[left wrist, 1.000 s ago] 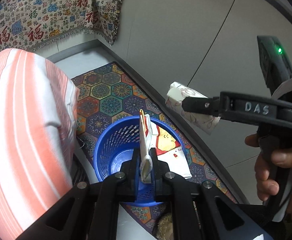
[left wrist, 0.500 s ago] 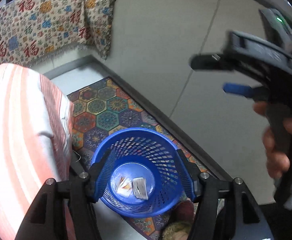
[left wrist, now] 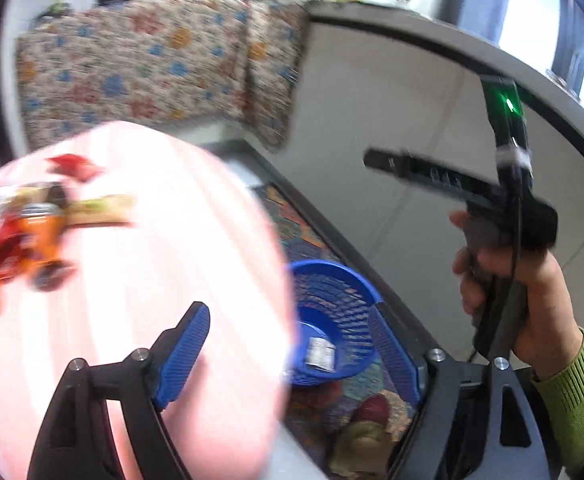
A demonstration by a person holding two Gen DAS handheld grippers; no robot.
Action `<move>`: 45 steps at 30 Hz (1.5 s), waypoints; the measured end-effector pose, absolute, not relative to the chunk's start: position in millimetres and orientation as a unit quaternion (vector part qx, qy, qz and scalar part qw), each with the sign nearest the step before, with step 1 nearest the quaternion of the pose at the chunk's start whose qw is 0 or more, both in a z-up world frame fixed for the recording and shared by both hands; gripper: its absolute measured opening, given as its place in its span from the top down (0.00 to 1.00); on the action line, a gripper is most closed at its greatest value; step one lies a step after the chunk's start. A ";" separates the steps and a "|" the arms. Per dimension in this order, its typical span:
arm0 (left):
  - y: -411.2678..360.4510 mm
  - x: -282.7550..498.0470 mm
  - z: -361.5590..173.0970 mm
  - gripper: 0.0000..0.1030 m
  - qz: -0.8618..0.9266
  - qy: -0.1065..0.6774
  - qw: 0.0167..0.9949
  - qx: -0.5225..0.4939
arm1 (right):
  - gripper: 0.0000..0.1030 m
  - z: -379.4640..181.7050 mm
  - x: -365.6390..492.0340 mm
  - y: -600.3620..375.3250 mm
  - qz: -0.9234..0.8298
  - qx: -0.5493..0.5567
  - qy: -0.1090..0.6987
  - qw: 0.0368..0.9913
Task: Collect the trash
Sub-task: 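Move both tools back over the table toward the remaining trash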
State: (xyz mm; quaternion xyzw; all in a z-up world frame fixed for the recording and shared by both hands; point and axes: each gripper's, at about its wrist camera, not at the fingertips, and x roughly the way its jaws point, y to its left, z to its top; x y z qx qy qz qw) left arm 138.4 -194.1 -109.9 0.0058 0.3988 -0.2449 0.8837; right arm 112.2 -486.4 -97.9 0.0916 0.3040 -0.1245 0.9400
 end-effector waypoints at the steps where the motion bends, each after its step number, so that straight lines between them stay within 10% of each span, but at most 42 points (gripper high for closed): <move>1: -178.0 136.4 -107.5 0.19 -0.224 0.397 0.890 0.011 | 0.01 -98.8 115.4 -470.1 -0.108 0.080 0.307 0.942; 20: 79.9 189.7 -160.2 0.17 0.050 0.452 0.890 -0.023 | 0.00 -194.6 239.3 -210.0 -0.049 -0.005 0.461 0.886; 45: 85.2 204.4 -160.7 0.13 0.052 0.453 0.890 -0.024 | 0.00 -194.4 267.3 -204.3 -0.089 0.018 0.456 0.885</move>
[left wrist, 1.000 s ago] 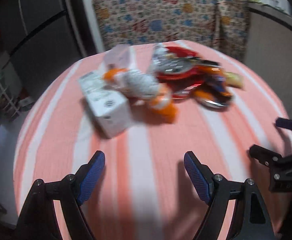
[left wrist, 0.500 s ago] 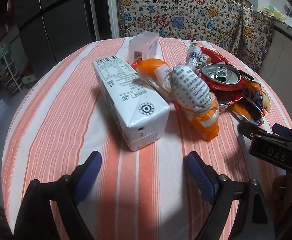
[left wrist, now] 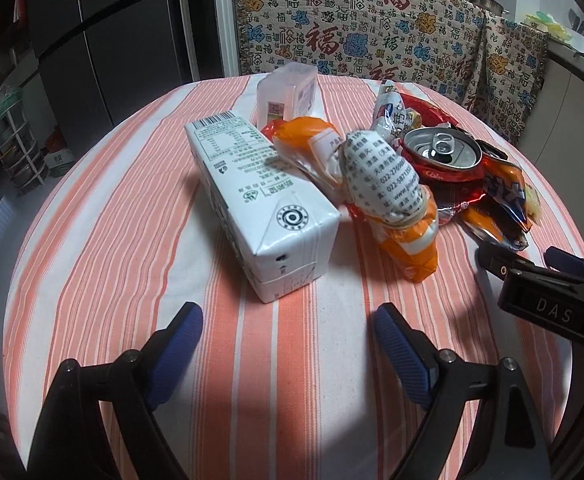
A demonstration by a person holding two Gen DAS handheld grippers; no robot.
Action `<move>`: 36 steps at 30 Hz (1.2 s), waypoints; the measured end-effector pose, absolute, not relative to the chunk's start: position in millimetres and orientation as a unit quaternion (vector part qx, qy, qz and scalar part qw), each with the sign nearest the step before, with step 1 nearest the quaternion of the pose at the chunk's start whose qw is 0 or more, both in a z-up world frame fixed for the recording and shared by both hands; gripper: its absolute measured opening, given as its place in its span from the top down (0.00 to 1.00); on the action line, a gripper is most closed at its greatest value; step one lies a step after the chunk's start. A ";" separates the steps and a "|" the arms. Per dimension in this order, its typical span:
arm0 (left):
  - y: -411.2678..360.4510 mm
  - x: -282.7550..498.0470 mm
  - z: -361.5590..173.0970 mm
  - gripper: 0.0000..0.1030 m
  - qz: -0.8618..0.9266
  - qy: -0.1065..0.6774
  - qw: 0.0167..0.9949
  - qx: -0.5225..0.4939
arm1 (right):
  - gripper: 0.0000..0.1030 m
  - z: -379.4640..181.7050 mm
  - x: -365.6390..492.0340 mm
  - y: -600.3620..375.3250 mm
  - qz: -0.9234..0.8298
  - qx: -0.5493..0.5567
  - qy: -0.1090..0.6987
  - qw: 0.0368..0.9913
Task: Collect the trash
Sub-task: 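Move both tools back over the table toward the remaining trash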
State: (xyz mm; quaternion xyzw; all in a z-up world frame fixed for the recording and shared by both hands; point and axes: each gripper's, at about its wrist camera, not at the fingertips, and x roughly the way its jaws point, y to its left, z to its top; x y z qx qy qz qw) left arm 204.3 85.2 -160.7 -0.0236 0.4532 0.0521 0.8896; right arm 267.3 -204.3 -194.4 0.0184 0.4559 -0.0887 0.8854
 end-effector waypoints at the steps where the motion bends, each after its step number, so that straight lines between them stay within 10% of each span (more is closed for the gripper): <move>1: 85.1 204.7 -161.0 0.12 0.053 0.454 0.889 -0.023 | 0.00 -194.5 267.2 -204.6 -0.089 0.019 0.456 0.885; 36: 107.3 212.4 -141.9 0.12 -0.007 0.433 0.900 -0.043 | 0.00 -195.1 263.4 -205.2 -0.086 0.018 0.458 0.885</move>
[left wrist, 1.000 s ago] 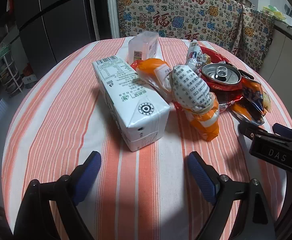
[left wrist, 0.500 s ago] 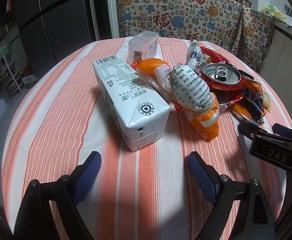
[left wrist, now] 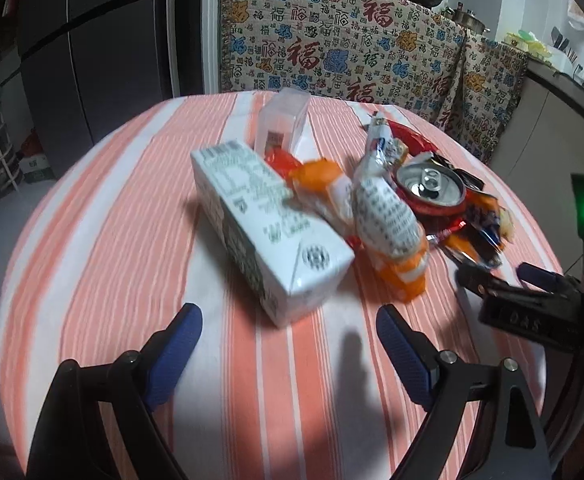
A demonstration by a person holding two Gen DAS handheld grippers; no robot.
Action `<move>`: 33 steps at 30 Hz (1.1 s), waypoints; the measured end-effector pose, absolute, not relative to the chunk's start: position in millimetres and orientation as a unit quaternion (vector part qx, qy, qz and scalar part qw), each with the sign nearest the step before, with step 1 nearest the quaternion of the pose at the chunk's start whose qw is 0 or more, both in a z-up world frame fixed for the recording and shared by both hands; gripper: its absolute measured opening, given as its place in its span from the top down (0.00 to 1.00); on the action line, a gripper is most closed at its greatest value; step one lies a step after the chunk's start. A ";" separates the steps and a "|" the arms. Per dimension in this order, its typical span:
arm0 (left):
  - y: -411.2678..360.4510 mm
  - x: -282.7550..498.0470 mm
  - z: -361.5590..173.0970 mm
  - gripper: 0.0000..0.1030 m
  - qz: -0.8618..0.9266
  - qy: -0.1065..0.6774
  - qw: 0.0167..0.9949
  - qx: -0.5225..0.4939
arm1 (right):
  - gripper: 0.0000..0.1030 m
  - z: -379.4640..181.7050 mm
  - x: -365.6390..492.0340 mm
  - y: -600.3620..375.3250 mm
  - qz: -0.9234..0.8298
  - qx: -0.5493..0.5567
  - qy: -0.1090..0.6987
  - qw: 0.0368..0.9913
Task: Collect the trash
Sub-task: 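Move both tools back over the table toward the remaining trash, then grasp the white milk carton with the left tool while the right tool grasps the crushed orange can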
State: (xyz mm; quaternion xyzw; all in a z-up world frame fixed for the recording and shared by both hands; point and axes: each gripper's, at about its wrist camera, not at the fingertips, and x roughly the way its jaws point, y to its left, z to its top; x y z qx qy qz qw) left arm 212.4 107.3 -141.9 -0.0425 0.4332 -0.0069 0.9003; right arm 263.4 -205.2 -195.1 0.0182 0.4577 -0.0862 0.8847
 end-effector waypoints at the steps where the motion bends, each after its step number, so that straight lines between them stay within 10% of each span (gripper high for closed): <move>1: 107.2 218.9 -141.4 0.12 0.005 0.433 0.901 -0.037 | 0.00 -195.0 262.7 -205.3 -0.086 0.018 0.457 0.885; 4: 113.2 229.7 -139.8 0.14 0.010 0.429 0.902 -0.050 | 0.00 -194.4 263.7 -206.1 -0.086 0.018 0.457 0.885; 7: 120.1 228.7 -136.1 0.51 -0.017 0.419 0.906 -0.061 | 0.00 -194.4 263.7 -206.4 -0.086 0.018 0.458 0.885; 9: 122.4 224.5 -136.4 0.53 -0.026 0.416 0.907 -0.056 | 0.00 -194.4 263.5 -206.3 -0.086 0.018 0.458 0.885; 33: 130.5 182.4 -117.3 0.39 -0.054 0.442 0.894 -0.051 | 0.01 -191.6 219.8 -214.7 0.005 0.001 0.455 0.891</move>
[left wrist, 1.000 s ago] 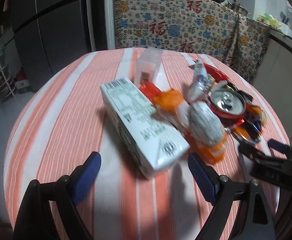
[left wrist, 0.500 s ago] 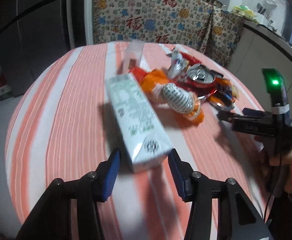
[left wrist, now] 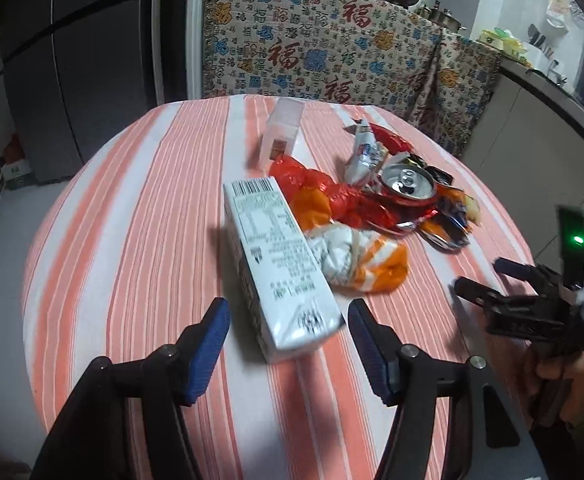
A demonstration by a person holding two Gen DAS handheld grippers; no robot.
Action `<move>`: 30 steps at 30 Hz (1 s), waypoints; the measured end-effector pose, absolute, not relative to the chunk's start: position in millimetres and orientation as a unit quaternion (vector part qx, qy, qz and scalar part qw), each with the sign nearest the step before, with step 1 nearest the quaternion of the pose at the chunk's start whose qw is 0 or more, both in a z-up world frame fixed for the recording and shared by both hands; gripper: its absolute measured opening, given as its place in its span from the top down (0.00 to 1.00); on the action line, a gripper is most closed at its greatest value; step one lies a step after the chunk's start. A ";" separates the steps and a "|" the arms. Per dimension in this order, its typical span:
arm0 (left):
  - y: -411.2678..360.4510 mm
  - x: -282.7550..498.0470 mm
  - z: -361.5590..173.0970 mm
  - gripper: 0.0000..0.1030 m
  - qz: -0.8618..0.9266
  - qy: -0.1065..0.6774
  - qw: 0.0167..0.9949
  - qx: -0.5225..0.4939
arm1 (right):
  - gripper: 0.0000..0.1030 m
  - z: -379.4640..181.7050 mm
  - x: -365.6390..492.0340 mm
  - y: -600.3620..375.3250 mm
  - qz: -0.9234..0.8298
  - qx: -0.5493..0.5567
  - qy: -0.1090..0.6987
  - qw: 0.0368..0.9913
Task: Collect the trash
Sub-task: 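Grasp the white milk carton with the left tool while the right tool grasps the crushed orange can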
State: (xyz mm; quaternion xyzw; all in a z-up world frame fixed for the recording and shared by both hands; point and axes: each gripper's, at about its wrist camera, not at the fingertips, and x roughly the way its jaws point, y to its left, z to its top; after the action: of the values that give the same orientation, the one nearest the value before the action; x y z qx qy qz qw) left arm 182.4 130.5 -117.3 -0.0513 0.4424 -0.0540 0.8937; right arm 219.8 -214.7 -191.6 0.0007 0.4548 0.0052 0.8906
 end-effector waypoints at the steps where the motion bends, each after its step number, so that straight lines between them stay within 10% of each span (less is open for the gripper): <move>1: 130.7 187.8 -118.9 0.39 -0.047 0.444 0.893 -0.052 | 0.01 -189.2 217.9 -219.0 0.010 0.014 0.450 0.893; 17: 243.9 184.6 -140.4 0.49 0.029 0.491 0.851 -0.186 | 0.01 -178.0 220.8 -221.9 0.049 -0.003 0.436 0.898; 27: 220.7 213.6 -131.9 0.28 -0.047 0.472 0.880 -0.031 | 0.08 -178.4 273.9 -210.2 0.112 -0.032 0.475 0.872; 30: 221.0 209.1 -131.9 0.30 -0.082 0.466 0.880 -0.049 | 0.42 -180.7 282.5 -218.8 0.123 0.007 0.487 0.865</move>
State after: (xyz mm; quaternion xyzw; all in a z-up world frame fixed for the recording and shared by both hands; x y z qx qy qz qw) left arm 209.1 221.0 -131.9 -0.0492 0.4660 -0.0820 0.8796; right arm 282.5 -218.8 -180.7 0.0067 0.4869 0.1230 0.8647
